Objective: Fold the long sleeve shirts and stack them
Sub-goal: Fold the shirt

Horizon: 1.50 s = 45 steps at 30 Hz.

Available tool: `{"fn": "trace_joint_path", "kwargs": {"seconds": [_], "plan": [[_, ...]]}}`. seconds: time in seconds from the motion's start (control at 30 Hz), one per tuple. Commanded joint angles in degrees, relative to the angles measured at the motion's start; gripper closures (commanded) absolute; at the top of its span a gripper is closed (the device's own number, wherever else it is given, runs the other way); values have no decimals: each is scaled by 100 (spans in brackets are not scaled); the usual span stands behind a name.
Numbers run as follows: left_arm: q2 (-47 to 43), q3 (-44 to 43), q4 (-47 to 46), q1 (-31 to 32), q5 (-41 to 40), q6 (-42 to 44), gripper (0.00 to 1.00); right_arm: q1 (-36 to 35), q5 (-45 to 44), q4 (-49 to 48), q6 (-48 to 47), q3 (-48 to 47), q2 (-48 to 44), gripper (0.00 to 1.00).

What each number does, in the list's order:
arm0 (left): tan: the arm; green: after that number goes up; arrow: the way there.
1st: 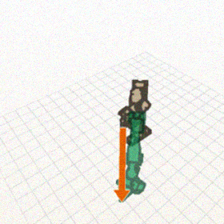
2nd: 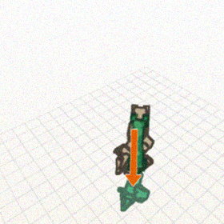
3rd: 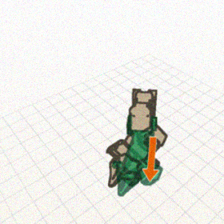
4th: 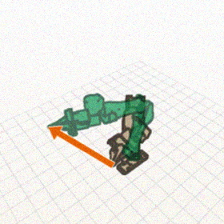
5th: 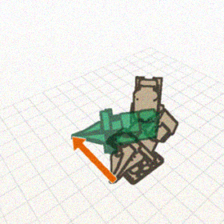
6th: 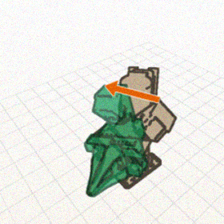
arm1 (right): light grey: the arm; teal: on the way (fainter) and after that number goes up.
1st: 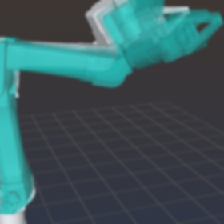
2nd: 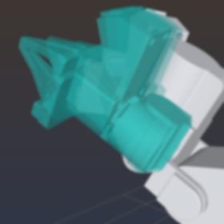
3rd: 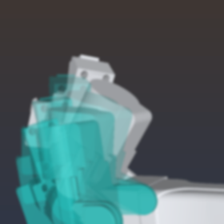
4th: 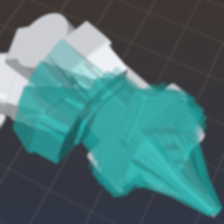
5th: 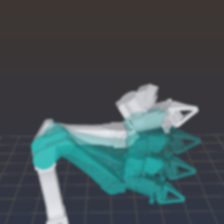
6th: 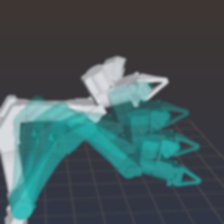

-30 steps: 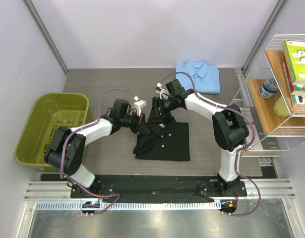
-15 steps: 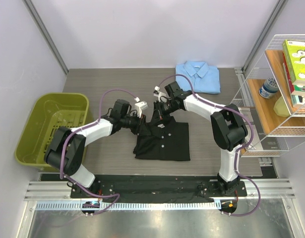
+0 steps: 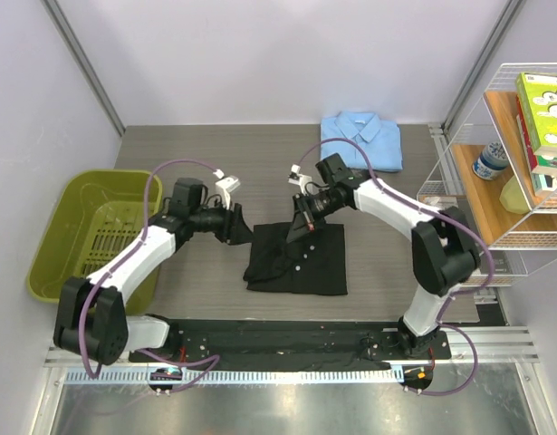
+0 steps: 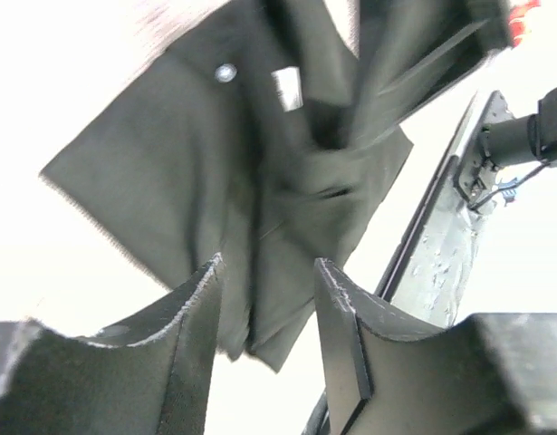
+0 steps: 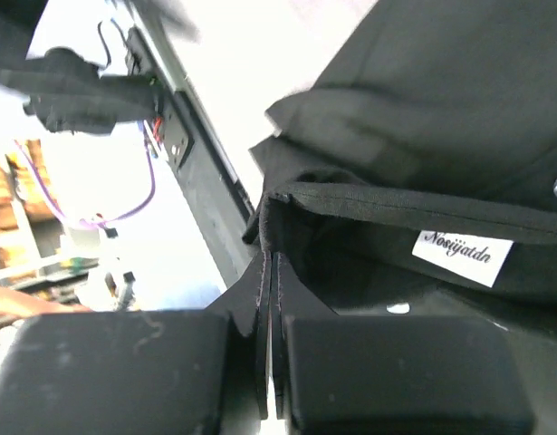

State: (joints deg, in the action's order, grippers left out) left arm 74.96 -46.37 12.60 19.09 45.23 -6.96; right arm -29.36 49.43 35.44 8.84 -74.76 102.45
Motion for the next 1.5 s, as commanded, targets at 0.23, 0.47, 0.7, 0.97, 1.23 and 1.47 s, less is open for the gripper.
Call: {"fn": "trace_joint_path", "kwargs": {"seconds": [0.23,0.47,0.7,0.97,1.23,1.47], "plan": [[631,-214,1807,-90,-445,1654,61,19,208,622,-1086,945,-1367,99],[1310,-742,1860,322,-726,1663,51,19,190,622,-1183,1139,-1623,99],[1600,-1216,1527,1034,-1227,1514,58,19,286,648,-1271,1192,-1764,99],[2426,-2042,1473,1711,-1736,1030,52,10,287,675,-1420,1341,-1940,99],[3006,-2034,1614,2203,-2159,776,49,10,286,675,-1491,1403,-2063,99],[3253,-2113,1614,2389,-2107,767,63,10,348,648,-1534,1377,-1958,99]]}}
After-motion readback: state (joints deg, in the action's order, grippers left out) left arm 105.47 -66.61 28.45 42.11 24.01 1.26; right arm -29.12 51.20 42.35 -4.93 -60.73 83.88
